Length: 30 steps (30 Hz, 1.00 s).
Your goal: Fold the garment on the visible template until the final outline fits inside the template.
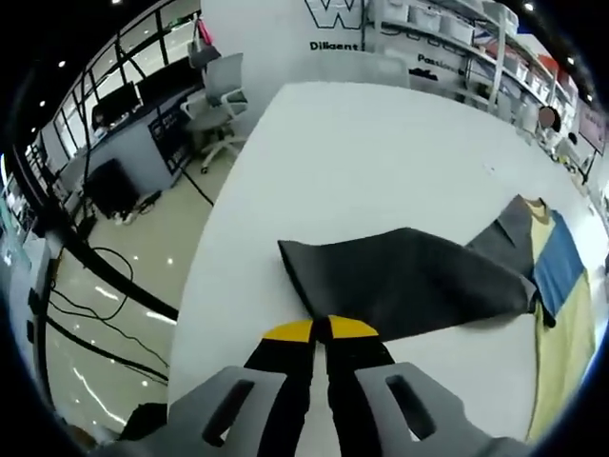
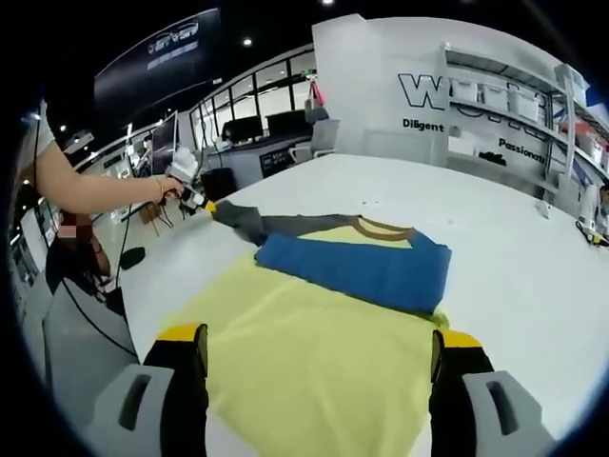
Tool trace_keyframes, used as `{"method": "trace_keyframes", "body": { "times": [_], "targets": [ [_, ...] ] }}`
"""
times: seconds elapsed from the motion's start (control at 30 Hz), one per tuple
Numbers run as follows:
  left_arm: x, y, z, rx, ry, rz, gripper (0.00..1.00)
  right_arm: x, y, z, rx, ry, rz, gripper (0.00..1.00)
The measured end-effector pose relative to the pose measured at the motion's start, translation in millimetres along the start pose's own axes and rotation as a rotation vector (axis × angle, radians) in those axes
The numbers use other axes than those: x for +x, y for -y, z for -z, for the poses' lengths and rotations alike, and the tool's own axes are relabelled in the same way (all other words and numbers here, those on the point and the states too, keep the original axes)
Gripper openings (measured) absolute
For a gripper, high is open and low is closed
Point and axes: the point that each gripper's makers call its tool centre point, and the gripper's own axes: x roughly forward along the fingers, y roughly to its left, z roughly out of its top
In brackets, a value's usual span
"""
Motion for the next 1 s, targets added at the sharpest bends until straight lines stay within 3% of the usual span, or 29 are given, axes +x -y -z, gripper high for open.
{"method": "trace_keyframes", "body": {
  "times": [0.4,0.57,0.77,1.0],
  "targets": [
    [-24.8,44.4,-34.2,0.067,0.088,0.070,0.07,3.5,-5.2,-3.9,-0.021,0.001,-0.024,0.97],
    [-37.6,74.9,-47.8,0.159,0.142,0.120,0.07,3.5,-5.6,-4.6,-0.018,0.007,-0.029,0.97],
    [-47.2,103.8,-59.6,0.183,0.176,0.184,0.07,3.9,-5.9,-5.2,-0.021,0.008,-0.034,0.98],
    [-67.1,155.3,-73.6,0.270,0.223,0.278,0.07,5.2,-6.2,-4.4,-0.023,0.008,-0.037,0.98]
  ]
}}
